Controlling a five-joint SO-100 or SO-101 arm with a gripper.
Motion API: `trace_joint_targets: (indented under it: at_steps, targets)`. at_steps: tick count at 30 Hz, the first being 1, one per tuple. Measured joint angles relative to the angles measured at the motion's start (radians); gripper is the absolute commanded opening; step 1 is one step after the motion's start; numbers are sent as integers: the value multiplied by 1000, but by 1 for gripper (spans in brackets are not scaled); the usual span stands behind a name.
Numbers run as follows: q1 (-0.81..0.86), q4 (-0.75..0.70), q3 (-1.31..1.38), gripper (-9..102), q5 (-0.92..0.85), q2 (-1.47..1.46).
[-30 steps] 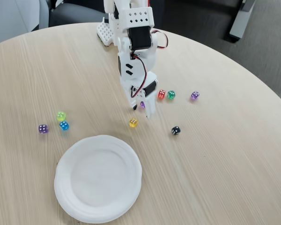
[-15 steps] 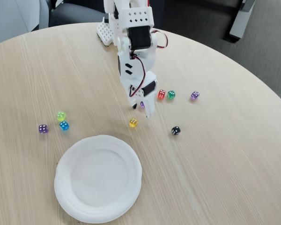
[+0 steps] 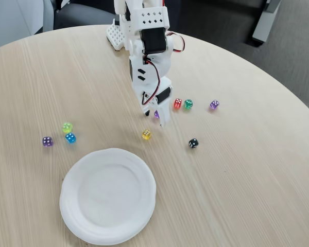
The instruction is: Pick a purple dice and put it in the plate.
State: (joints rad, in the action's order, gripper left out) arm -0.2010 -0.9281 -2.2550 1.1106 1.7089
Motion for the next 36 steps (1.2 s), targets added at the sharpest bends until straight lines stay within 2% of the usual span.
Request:
trace_joint_targets:
  at_steps: [18, 36]
  targets:
    - [0, -6, 0, 21, -132, 0]
    - [0, -15, 0, 19, -471, 0]
